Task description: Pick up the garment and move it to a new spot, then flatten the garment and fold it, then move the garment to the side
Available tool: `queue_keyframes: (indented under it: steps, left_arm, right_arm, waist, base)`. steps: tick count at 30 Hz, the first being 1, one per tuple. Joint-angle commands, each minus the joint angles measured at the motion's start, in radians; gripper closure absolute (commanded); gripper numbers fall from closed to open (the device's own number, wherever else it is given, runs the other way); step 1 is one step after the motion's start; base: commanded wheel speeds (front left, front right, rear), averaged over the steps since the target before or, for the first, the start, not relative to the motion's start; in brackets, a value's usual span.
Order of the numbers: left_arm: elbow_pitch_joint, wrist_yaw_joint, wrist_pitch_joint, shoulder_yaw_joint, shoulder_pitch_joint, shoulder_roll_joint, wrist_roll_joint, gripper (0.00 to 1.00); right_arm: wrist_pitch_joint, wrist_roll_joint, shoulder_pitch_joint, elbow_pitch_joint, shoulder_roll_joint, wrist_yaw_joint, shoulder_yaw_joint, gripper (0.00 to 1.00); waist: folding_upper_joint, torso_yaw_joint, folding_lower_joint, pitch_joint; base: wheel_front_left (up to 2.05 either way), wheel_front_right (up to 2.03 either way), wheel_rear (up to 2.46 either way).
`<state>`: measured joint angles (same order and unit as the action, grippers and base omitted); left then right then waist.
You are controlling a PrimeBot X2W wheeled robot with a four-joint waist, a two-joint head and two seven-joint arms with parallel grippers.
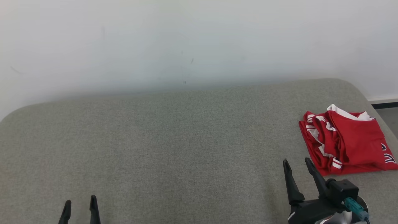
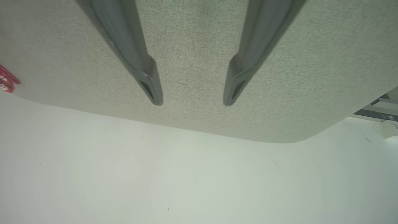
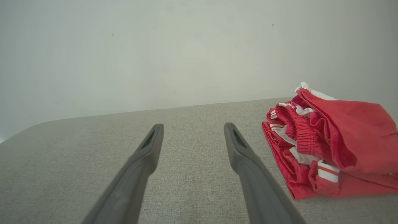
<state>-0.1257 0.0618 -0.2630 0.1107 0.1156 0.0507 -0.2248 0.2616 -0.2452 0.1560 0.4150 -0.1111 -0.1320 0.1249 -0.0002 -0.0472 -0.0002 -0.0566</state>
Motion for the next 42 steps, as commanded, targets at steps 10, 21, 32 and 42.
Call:
queue_keyframes:
  steps: [10,21,32,42]
  left_arm:
    - [-0.008,-0.004,-0.002,-0.015,-0.003,0.000,0.000,0.00]
    - [-0.006,-0.004,-0.002,-0.025,-0.027,0.000,-0.002,0.00]
    - [-0.009,-0.005,-0.002,-0.026,-0.030,0.000,0.011,0.00]
    - [-0.003,-0.005,-0.002,-0.025,-0.030,0.000,0.028,0.00]
  right_arm:
    - [-0.012,0.028,-0.041,-0.024,0.025,0.003,-0.021,0.00]
    - [-0.037,0.037,-0.046,-0.054,0.032,0.003,-0.020,0.00]
    - [-0.035,0.033,-0.043,-0.065,0.033,0.003,-0.013,0.00]
    - [-0.030,0.022,-0.036,-0.056,0.039,0.003,-0.002,0.00]
  waist:
    - [0.0002,0.003,0.0002,-0.021]
    - [0.0002,-0.001,0.0002,-0.023]
    - [0.0002,0.004,0.0002,-0.013]
    - [0.0002,0.003,0.0002,-0.006]
  base:
    - [0.00,0.00,0.00]
    - [0.00,0.00,0.00]
    - [0.00,0.00,0.00]
    - [0.00,0.00,0.00]
